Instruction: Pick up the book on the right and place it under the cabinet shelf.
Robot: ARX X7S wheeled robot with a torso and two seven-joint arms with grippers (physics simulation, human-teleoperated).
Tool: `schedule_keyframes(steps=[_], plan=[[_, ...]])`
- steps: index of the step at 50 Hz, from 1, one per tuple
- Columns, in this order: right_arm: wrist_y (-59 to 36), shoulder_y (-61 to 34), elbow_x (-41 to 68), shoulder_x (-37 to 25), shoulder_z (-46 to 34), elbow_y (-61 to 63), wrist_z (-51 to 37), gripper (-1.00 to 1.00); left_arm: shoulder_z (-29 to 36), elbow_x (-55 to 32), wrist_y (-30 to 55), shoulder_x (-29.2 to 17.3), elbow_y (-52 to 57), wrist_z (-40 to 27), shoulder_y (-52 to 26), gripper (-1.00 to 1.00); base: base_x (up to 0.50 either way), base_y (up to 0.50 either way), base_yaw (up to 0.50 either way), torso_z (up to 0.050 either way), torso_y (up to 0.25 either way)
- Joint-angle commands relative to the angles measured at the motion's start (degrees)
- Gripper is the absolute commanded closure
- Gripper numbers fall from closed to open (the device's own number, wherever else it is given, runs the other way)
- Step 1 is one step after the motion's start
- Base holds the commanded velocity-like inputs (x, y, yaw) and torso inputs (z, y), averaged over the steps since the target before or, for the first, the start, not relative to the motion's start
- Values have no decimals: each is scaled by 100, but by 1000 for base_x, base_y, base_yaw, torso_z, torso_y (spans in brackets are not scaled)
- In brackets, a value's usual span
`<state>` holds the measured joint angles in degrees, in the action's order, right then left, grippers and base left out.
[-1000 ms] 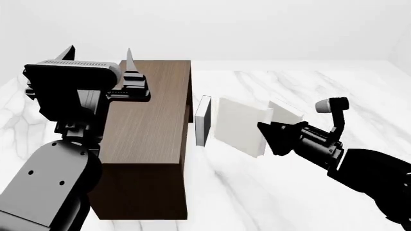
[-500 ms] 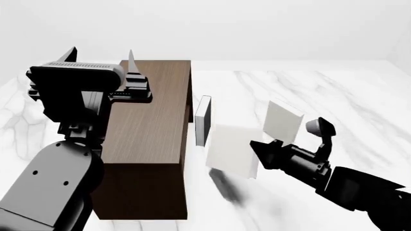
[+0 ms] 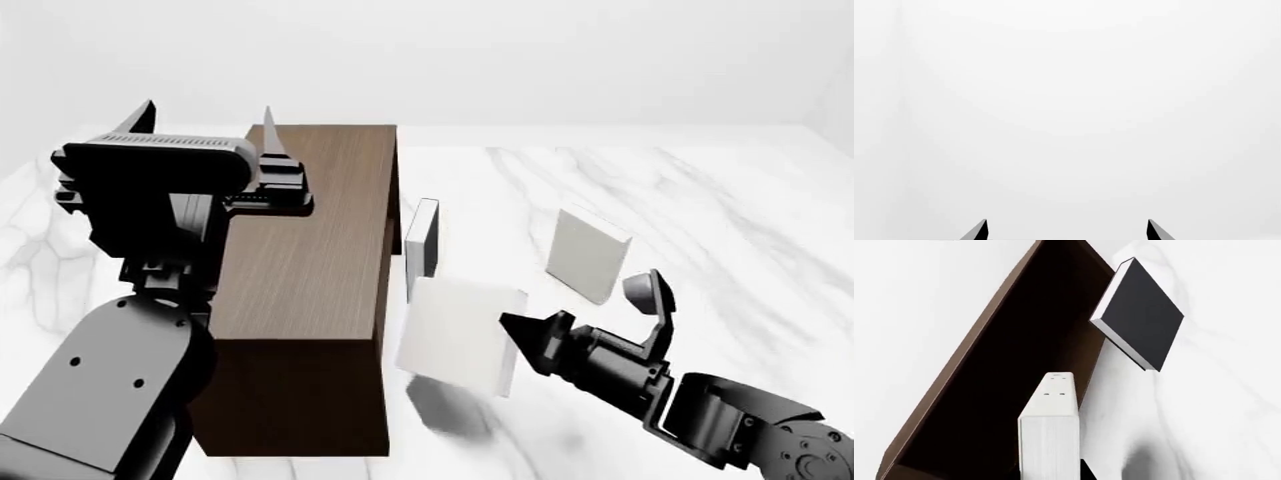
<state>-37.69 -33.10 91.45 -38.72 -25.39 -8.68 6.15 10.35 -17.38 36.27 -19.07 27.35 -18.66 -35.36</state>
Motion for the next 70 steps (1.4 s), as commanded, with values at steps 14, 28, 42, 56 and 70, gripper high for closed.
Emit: schedule_keyframes(steps=[14, 28, 42, 56, 70], plan=[[294, 553, 345, 102, 247, -69, 43, 100, 48, -38, 60, -34, 53, -37, -57, -100, 0, 0, 0, 0, 1], [168, 258, 330, 230, 95, -401, -704, 100, -52, -149, 93, -70, 173, -57, -14, -100, 0, 0, 0, 0, 1], [-17, 34, 232, 294, -95, -567, -856, 100, -212, -240, -20, -122, 179, -52, 94, -100, 0, 0, 0, 1, 1], [-215, -327, 23, 451, -354, -923, -813, 100, -271, -278, -107, -146, 135, -54, 136, -100, 0, 0, 0, 0, 1], [-362, -814, -323, 695, -665, -1522, -768, 100, -324, -331, -135, -184, 156, -61, 175, -100, 0, 0, 0, 0, 0]])
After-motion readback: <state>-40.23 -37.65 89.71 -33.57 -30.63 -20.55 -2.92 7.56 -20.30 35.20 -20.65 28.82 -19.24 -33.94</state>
